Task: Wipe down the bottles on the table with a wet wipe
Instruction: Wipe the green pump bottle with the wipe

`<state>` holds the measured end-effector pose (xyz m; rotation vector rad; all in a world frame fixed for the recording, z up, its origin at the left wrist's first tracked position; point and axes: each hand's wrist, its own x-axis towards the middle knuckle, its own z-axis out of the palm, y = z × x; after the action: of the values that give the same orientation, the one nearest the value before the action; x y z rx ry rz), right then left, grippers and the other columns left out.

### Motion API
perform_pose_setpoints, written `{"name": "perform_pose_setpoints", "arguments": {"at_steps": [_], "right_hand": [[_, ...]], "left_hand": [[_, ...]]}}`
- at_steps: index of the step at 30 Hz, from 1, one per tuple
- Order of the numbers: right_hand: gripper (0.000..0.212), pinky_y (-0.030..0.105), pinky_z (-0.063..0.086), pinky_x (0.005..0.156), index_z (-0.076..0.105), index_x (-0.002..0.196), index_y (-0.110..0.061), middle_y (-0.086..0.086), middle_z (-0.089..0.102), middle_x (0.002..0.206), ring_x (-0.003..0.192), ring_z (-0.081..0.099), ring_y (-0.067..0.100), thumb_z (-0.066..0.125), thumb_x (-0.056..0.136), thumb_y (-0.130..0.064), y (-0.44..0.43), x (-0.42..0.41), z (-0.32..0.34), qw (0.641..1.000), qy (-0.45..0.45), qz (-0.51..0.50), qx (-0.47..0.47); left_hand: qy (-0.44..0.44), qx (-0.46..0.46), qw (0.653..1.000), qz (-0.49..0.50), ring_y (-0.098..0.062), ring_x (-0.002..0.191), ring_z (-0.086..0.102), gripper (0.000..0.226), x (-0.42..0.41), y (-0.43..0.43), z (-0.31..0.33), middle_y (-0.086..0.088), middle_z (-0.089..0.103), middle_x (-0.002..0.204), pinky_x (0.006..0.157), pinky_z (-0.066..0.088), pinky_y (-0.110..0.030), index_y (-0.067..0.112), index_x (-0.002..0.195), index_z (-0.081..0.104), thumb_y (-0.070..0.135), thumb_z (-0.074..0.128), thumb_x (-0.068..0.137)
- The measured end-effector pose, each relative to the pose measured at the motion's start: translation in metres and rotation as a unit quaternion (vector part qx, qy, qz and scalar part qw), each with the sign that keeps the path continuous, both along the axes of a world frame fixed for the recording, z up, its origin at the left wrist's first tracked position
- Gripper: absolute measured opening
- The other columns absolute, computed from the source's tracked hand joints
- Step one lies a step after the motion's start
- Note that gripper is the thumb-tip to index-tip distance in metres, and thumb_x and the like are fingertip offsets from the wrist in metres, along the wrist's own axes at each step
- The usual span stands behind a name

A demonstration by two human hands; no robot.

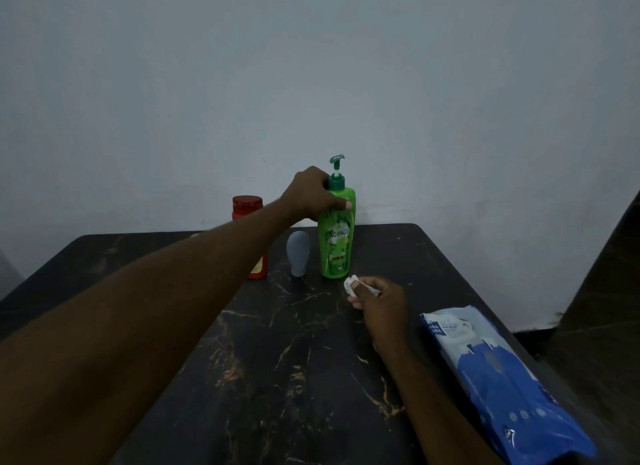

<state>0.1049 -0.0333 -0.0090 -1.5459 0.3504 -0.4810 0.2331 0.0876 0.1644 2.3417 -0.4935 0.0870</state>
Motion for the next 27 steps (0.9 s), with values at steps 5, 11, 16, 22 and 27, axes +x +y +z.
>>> {"name": "perform_pose_setpoints", "arguments": {"at_steps": [5, 11, 16, 22, 27], "right_hand": [[0.005, 0.032, 0.059, 0.066, 0.074, 0.092, -0.014, 0.005, 0.075, 0.078, 0.073, 0.074, 0.02, 0.07, 0.088, -0.013, -0.006, -0.01, 0.005, 0.997, -0.026, -0.026, 0.071], [0.01, 0.029, 0.057, 0.068, 0.068, 0.101, -0.014, 0.003, 0.074, 0.094, 0.084, 0.073, 0.019, 0.066, 0.092, -0.015, -0.015, -0.073, 0.011, 0.991, 0.016, -0.019, 0.129], [0.005, 0.026, 0.058, 0.064, 0.069, 0.09, -0.025, -0.006, 0.072, 0.082, 0.071, 0.069, 0.007, 0.069, 0.089, -0.02, -0.005, -0.159, 0.018, 0.998, 0.012, -0.03, -0.06], [0.013, 0.004, 0.048, 0.067, 0.07, 0.102, -0.02, -0.013, 0.068, 0.093, 0.084, 0.063, -0.006, 0.069, 0.089, -0.019, 0.011, -0.211, 0.007, 0.982, -0.002, -0.04, -0.185], [0.026, 0.003, 0.045, 0.072, 0.067, 0.114, -0.017, -0.01, 0.065, 0.098, 0.087, 0.061, -0.005, 0.07, 0.088, -0.016, 0.019, -0.229, 0.002, 0.959, -0.028, -0.059, -0.275]], "left_hand": [[0.037, -0.114, 0.992, 0.048, -0.024, 0.083, 0.074, 0.04, -0.041, 0.03, 0.002, -0.011, 0.074, 0.096, 0.066, 0.065, -0.043, 0.006, 0.101, 0.071, 0.027, 0.092, 0.074], [0.145, -0.328, 0.928, 0.098, -0.026, 0.08, 0.076, 0.031, -0.13, 0.081, -0.023, -0.015, 0.075, 0.1, 0.059, 0.063, -0.038, 0.007, 0.104, 0.066, 0.011, 0.085, 0.08], [0.225, -0.435, 0.862, 0.129, -0.029, 0.084, 0.078, 0.031, -0.207, 0.117, -0.068, -0.012, 0.079, 0.099, 0.064, 0.063, -0.044, 0.016, 0.114, 0.064, 0.01, 0.078, 0.086], [0.277, -0.52, 0.8, 0.116, -0.033, 0.099, 0.075, 0.022, -0.277, 0.131, -0.109, -0.011, 0.077, 0.109, 0.07, 0.061, -0.051, 0.021, 0.11, 0.062, 0.011, 0.07, 0.092], [0.335, -0.543, 0.763, 0.105, -0.035, 0.1, 0.075, 0.015, -0.3, 0.144, -0.124, -0.011, 0.077, 0.111, 0.075, 0.063, -0.051, 0.021, 0.11, 0.07, 0.022, 0.063, 0.097]]}}
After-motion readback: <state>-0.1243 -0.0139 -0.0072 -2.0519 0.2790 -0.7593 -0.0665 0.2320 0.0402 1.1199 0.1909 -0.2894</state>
